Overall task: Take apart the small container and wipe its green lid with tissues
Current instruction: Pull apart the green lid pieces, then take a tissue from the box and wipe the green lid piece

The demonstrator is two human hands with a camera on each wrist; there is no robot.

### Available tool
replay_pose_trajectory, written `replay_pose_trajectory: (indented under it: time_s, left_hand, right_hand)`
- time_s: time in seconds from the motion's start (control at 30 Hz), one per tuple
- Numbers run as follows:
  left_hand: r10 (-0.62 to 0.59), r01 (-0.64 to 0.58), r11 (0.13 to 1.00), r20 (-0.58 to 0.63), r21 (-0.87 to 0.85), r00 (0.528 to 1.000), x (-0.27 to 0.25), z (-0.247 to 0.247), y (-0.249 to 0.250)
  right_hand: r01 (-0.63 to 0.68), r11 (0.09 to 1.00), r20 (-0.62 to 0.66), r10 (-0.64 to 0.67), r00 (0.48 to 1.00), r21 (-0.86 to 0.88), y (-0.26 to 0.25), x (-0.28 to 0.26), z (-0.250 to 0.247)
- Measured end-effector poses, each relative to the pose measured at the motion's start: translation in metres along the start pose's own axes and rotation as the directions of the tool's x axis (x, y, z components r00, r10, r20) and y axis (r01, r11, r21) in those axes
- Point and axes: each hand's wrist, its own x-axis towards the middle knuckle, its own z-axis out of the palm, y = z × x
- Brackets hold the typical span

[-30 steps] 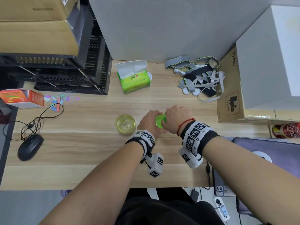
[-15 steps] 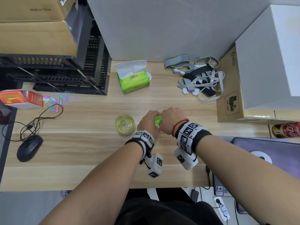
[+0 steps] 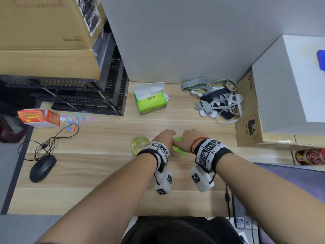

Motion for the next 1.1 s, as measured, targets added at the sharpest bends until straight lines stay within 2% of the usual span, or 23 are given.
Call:
replay_pose_trajectory:
  time_s: [0.03, 0.1, 0.23, 0.37, 0.47, 0.5, 0.57, 0.7, 0.77, 0.97, 1.03, 1.1]
  left_hand:
    - [-0.014, 0.013, 0.999, 0.026, 0.03, 1.0, 0.001, -0.01, -0.002]
    - [-0.038, 0.038, 0.998, 0.001, 0.041, 0.999, 0.002, -0.031, -0.01]
    - [-0.099, 0.076, 0.99, -0.214, -0.116, 0.972, 0.001, -0.084, -0.03]
    - [-0.204, 0.086, 0.958, -0.441, -0.274, 0.874, 0.01, -0.126, -0.049]
    - [-0.229, 0.073, 0.957, -0.577, -0.281, 0.784, 0.021, -0.148, -0.06]
    - [-0.218, 0.066, 0.962, -0.603, -0.264, 0.767, 0.025, -0.152, -0.062]
    - [-0.172, 0.045, 0.975, -0.608, -0.219, 0.775, 0.035, -0.159, -0.065]
    - [-0.152, 0.064, 0.979, -0.478, -0.195, 0.865, 0.057, -0.163, -0.072]
    - [-0.163, 0.089, 0.978, -0.425, -0.19, 0.89, 0.065, -0.16, -0.073]
    - [-0.22, 0.156, 0.971, -0.414, -0.183, 0.883, 0.078, -0.153, -0.081]
    - [-0.223, 0.15, 0.969, -0.443, -0.195, 0.868, 0.077, -0.153, -0.082]
    - [-0.222, 0.126, 0.965, -0.465, -0.228, 0.857, 0.076, -0.155, -0.081]
  right_hand:
    - [0.005, 1.0, 0.005, -0.005, 1.0, 0.004, 0.0, 0.0, -0.006]
    - [0.004, 1.0, -0.031, -0.003, 1.0, 0.026, 0.001, 0.001, -0.025]
    - [0.019, 0.998, -0.143, -0.011, 0.99, 0.057, -0.003, 0.018, -0.073]
    - [0.09, 0.992, -0.258, -0.065, 0.964, 0.087, -0.017, 0.045, -0.109]
    - [0.168, 0.97, -0.295, -0.111, 0.949, 0.177, -0.032, 0.068, -0.126]
    - [0.193, 0.963, -0.302, -0.13, 0.944, 0.19, -0.038, 0.075, -0.129]
    - [0.222, 0.955, -0.297, -0.158, 0.942, 0.196, -0.048, 0.091, -0.132]
    - [0.249, 0.963, -0.219, -0.221, 0.95, 0.108, -0.061, 0.113, -0.132]
    - [0.272, 0.959, -0.191, -0.253, 0.949, 0.081, -0.064, 0.118, -0.13]
    - [0.312, 0.944, -0.213, -0.284, 0.935, 0.109, -0.065, 0.124, -0.121]
    - [0.345, 0.929, -0.281, -0.297, 0.913, 0.137, -0.066, 0.119, -0.128]
    - [0.406, 0.882, -0.379, -0.3, 0.875, 0.24, -0.069, 0.114, -0.136]
